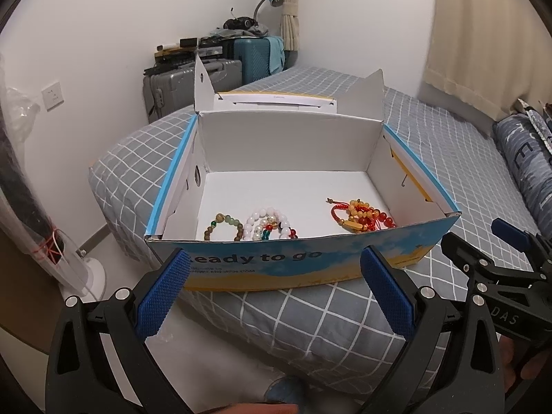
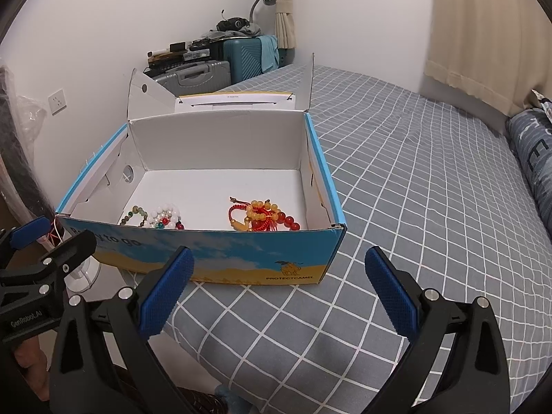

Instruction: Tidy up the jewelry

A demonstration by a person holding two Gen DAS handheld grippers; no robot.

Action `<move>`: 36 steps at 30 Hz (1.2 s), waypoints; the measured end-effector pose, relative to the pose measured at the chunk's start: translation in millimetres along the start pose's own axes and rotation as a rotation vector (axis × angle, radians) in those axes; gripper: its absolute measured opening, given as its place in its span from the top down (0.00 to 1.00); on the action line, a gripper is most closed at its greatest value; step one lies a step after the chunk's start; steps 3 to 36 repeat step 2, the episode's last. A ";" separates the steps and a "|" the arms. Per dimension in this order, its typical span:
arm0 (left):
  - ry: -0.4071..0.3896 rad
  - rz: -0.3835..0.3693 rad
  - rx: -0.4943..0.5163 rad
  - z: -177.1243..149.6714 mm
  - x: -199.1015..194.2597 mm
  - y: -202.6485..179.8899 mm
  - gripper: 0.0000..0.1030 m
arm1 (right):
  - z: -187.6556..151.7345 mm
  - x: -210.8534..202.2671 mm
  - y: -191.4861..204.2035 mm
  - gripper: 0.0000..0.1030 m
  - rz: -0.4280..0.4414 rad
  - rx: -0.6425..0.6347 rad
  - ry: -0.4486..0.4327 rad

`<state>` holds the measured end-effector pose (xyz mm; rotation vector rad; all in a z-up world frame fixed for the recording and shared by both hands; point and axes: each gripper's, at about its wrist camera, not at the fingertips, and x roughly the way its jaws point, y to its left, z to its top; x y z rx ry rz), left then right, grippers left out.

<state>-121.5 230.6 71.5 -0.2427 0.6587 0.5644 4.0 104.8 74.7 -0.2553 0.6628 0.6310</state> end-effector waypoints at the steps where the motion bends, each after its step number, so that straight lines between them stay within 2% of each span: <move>1: -0.002 0.004 0.000 -0.2 -0.1 -0.2 0.06 | 0.1 -0.1 0.0 0.07 0.001 0.000 0.001; 36: -0.003 0.006 -0.001 0.0 -0.5 0.3 0.06 | 0.0 0.3 0.2 0.07 0.000 0.001 0.001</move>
